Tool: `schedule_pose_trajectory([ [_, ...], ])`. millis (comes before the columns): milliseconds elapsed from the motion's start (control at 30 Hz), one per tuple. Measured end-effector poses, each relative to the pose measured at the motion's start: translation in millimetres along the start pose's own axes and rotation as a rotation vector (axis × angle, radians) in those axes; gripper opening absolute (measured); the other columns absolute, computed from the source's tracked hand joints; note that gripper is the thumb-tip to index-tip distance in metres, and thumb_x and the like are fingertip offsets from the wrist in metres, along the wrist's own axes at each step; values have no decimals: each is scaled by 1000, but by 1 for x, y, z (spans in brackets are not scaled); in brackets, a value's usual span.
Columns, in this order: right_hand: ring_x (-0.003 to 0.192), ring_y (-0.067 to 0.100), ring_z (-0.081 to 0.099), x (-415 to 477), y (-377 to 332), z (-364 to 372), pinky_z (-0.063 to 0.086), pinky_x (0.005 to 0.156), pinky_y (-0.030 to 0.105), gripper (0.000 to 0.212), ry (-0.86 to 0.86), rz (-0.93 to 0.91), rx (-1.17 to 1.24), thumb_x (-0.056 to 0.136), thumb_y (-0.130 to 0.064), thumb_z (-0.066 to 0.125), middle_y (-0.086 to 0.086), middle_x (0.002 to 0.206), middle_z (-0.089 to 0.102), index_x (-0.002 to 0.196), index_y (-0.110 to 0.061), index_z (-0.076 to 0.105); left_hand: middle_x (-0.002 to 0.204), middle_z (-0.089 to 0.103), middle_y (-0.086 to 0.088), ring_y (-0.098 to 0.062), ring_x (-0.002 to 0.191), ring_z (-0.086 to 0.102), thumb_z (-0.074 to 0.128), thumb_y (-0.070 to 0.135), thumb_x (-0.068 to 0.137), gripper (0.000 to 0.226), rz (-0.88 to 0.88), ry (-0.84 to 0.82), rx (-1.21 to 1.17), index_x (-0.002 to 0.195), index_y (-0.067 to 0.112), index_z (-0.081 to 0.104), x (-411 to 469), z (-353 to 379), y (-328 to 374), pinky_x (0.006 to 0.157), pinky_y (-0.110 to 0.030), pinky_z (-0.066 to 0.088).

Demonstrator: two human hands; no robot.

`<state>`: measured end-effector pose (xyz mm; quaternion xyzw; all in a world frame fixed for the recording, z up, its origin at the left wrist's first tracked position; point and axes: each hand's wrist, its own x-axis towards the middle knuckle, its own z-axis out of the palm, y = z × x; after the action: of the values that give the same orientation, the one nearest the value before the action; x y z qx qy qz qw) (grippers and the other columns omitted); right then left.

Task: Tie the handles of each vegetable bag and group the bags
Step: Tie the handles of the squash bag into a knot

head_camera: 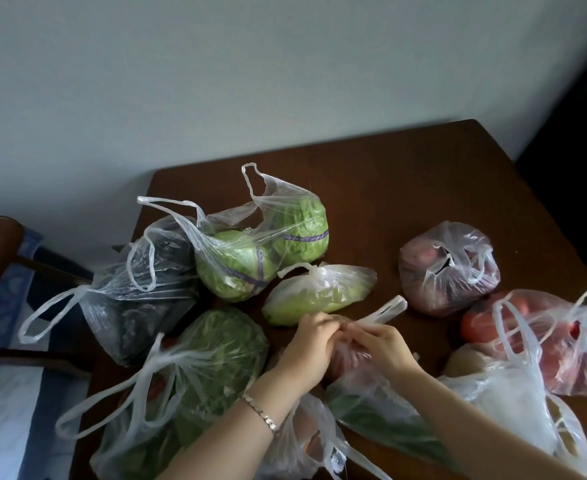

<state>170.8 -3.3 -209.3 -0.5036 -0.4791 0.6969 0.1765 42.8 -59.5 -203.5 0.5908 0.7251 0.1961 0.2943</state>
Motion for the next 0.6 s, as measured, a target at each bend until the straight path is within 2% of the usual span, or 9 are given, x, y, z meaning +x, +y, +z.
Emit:
schedule_pose_trajectory([
  [133, 71, 31, 61, -1, 3, 2, 50, 73, 43, 25, 124, 35, 50, 85, -13, 61, 25, 77, 69, 63, -17, 73, 107, 61, -14, -20, 103, 58, 55, 16, 91, 26, -106, 25, -170, 110, 3, 66, -2, 4, 0, 86, -12, 38],
  [233, 60, 23, 60, -1, 5, 5, 50, 59, 32, 20, 177, 78, 19, 85, -14, 63, 16, 69, 68, 66, -19, 70, 95, 60, -7, -14, 89, 59, 62, 17, 87, 24, -174, 34, -244, 102, -1, 68, -4, 11, 0, 77, -7, 41],
  [300, 50, 14, 55, 2, 5, 7, 45, 47, 23, 6, 185, 93, -29, 79, -18, 70, 11, 67, 66, 75, -13, 70, 86, 57, 0, -3, 76, 54, 62, 16, 87, 18, -233, 45, -301, 95, 1, 69, -4, 13, 2, 68, 0, 38],
  [367, 53, 15, 56, 6, 2, 8, 46, 49, 24, 26, 245, 90, -109, 72, -23, 77, 9, 72, 67, 87, -10, 60, 77, 56, 5, 0, 70, 52, 61, 13, 88, 8, -291, 56, -351, 89, 7, 66, -3, 11, 7, 64, 0, 38],
  [433, 60, 17, 59, 5, -3, 8, 46, 53, 24, 41, 261, 77, -147, 71, -25, 78, 5, 74, 65, 97, -16, 47, 83, 64, 2, -4, 76, 56, 60, 16, 89, 12, -329, 59, -378, 92, 7, 68, 0, 11, 8, 69, -4, 39],
  [500, 64, 13, 60, 0, -6, 7, 46, 54, 19, 47, 197, 20, -199, 74, -24, 75, 0, 76, 64, 105, -22, 40, 97, 70, -7, -13, 87, 60, 59, 20, 89, 20, -409, 50, -420, 99, 6, 69, 2, 9, 8, 78, -16, 44],
  [600, 70, 5, 60, -8, 3, 5, 45, 61, 10, 38, 96, -165, -425, 80, -15, 68, -8, 77, 64, 114, -22, 51, 103, 70, -10, -18, 95, 61, 61, 22, 87, 23, -520, 20, -474, 103, 5, 68, 6, 4, 6, 87, -25, 45],
])
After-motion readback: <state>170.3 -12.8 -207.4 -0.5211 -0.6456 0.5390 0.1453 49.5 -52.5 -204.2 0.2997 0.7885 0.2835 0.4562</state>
